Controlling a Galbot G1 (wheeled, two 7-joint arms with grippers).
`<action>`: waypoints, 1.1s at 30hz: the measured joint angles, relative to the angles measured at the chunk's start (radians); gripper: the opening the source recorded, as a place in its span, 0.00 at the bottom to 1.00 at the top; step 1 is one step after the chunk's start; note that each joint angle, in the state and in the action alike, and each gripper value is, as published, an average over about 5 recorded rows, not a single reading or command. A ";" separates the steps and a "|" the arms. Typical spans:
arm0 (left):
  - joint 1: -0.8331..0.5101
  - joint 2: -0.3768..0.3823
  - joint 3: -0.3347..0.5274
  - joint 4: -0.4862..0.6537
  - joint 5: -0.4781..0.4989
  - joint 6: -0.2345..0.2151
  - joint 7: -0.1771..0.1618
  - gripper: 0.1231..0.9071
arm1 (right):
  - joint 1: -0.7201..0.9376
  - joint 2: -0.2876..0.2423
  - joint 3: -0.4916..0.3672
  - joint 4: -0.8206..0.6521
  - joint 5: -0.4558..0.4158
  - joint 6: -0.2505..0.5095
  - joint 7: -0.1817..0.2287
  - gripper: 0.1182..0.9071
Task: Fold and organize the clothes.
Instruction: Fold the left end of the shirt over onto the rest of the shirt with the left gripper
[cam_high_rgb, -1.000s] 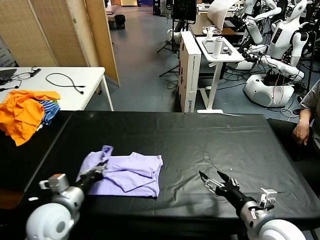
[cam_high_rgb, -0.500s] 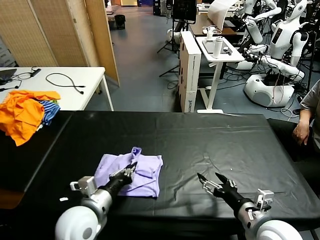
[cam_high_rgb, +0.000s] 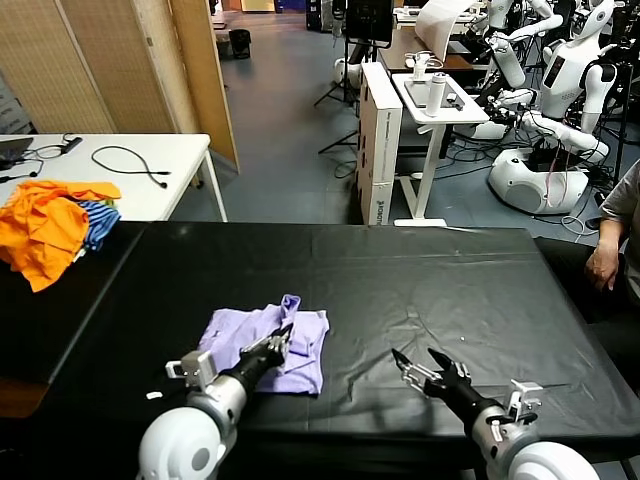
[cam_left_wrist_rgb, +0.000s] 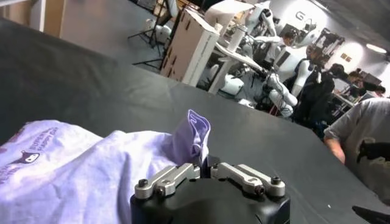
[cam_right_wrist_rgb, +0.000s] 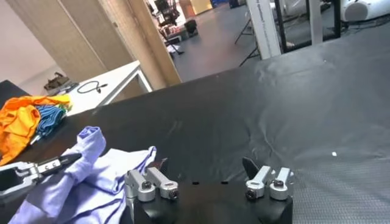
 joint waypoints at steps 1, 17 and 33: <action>-0.003 -0.004 0.001 0.007 0.005 -0.004 0.000 0.09 | 0.000 0.000 -0.001 0.000 -0.001 -0.001 0.000 1.00; 0.023 -0.064 0.049 -0.010 0.105 -0.024 -0.003 0.91 | 0.079 -0.045 -0.083 -0.042 -0.032 -0.027 -0.037 1.00; 0.033 0.039 -0.100 -0.050 0.135 -0.055 0.017 1.00 | 0.304 -0.074 -0.444 -0.137 -0.153 -0.020 -0.055 1.00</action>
